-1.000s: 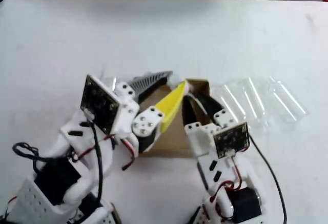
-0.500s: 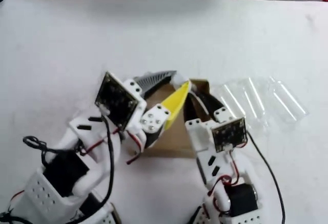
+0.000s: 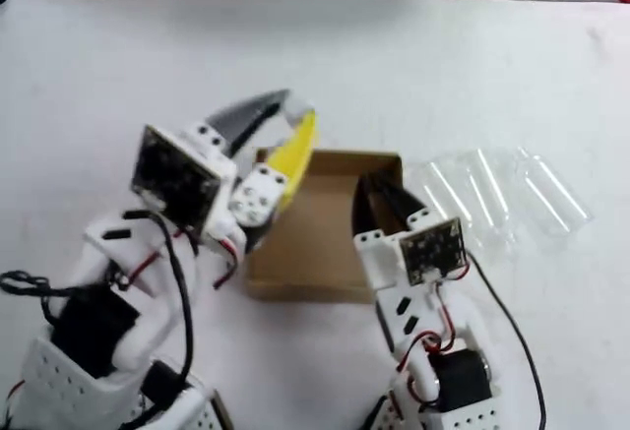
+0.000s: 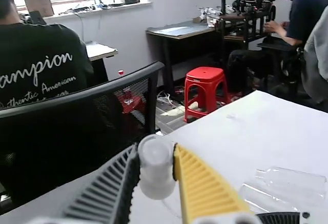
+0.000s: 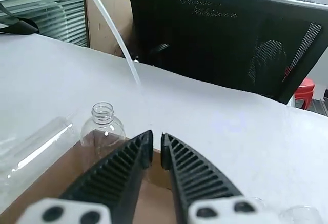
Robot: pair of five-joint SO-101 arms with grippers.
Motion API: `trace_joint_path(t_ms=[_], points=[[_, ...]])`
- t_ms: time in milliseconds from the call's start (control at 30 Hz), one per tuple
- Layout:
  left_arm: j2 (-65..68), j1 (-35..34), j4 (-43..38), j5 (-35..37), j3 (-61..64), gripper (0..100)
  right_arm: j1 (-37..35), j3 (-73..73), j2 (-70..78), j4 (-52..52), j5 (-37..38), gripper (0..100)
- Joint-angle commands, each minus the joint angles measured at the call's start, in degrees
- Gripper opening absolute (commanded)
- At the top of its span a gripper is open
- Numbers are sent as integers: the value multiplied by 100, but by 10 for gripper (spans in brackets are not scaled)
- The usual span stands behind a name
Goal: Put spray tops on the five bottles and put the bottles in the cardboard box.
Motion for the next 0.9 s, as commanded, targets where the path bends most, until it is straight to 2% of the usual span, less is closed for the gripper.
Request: trace_joint_path(t_ms=[0,200,400,633,800,867], points=[[40,-444,0,-70,-387,24,31,-290,-13,119,-9,18],[48,-971,62,-79,-554,24,31,193,-13,-171,-9,18],[259,-1112,1231,-334,-1433,23,84,457,-13,-690,0,18],[1420,-1147,2523,-360,-2629,23,84,-484,-13,479,9,18],[1895,-1112,3095,-387,-3165,24,347,-246,-13,673,853,18],[1982,-1103,3279,-659,-3341,24,585,18,-13,646,800,18]])
